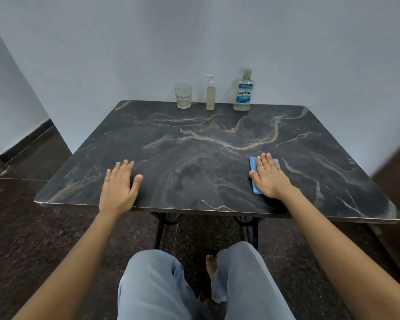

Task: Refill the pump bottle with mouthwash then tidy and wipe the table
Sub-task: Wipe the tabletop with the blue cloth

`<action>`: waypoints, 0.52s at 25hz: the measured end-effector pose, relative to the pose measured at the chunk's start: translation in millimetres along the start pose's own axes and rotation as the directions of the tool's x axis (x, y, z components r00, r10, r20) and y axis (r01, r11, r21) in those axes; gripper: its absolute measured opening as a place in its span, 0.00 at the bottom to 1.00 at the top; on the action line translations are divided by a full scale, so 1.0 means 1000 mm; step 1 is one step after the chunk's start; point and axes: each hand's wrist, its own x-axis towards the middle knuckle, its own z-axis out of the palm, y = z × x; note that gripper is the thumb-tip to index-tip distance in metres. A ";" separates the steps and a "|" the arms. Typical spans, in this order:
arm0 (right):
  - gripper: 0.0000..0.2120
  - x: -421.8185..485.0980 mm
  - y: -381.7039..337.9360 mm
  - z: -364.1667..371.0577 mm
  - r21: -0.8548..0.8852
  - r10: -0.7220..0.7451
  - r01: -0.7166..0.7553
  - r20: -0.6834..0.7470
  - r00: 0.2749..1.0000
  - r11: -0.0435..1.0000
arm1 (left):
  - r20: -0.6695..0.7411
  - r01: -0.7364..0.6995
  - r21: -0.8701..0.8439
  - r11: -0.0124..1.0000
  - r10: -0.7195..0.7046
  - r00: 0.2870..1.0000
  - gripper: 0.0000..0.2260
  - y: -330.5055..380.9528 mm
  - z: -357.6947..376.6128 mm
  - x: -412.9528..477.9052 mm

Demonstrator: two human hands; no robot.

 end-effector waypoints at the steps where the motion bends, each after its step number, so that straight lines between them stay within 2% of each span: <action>1: 0.30 0.007 -0.008 0.000 0.004 -0.020 0.020 0.001 1.000 1.000 | 0.002 -0.005 0.004 1.000 0.005 1.000 0.35 0.001 0.000 0.000; 9: 0.30 0.038 -0.136 0.014 0.029 -0.268 0.268 0.023 0.963 0.963 | 0.035 0.032 -0.023 0.999 -0.031 0.999 0.35 0.001 -0.002 0.001; 13: 0.28 0.000 -0.163 0.020 0.031 -0.437 0.436 0.037 0.899 0.899 | 0.077 0.047 -0.030 0.998 -0.044 0.996 0.38 0.000 -0.004 -0.001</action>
